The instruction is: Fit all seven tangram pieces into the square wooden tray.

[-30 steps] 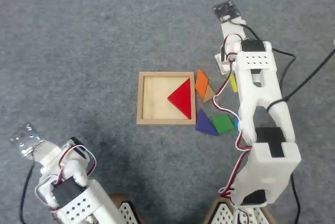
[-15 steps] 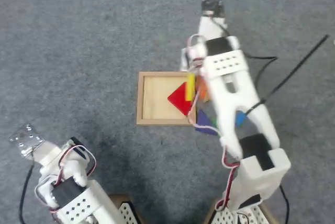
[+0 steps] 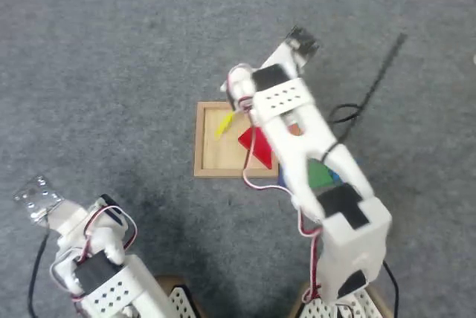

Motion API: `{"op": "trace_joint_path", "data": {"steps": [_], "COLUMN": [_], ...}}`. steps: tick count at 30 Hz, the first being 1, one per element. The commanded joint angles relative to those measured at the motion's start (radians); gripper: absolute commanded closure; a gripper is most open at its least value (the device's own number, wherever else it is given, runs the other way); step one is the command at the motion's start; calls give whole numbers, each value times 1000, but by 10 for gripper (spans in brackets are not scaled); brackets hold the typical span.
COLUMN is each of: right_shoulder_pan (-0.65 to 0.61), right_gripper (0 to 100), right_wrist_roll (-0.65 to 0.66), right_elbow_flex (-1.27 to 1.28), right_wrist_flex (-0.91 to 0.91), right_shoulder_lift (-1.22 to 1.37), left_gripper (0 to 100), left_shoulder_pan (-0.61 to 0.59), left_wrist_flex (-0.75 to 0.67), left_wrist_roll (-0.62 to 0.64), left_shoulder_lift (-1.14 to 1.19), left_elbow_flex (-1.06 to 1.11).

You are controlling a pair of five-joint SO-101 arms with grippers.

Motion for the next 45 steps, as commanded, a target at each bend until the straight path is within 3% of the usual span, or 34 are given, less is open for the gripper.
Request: {"op": "trace_joint_path", "data": {"steps": [1, 4, 16, 23, 25, 31, 34, 39, 45], "right_shoulder_pan": [-21, -24, -21, -5, 1, -18, -13, -12, -12], "right_gripper": [932, 933, 933, 929, 929, 928, 928, 928, 931], "right_wrist_roll": [-135, -193, -190, -112, -43, 379, 396, 540, 640], "right_elbow_flex": [-55, -60, -58, -57, -58, -52, -37, -26, 121], "right_wrist_flex": [-59, -61, 70, 59, 47, -73, -147, -196, -213], "right_shoulder_lift": [44, 77, 47, 53, 53, 51, 42, -12, -223], "left_gripper": [818, 818, 818, 818, 818, 818, 818, 818, 818], "left_shoulder_pan": [-6, -6, -6, -6, -6, -6, -6, -6, -6], "left_wrist_flex": [3, 3, 3, 3, 3, 3, 3, 3, 3], "left_wrist_roll": [9, 9, 9, 9, 9, 9, 9, 9, 9], "left_shoulder_lift": [-15, -15, -15, -15, -15, -15, -15, -15, -15], "left_elbow_flex": [-8, -8, -8, -8, -8, -8, -8, -8, -8]}}
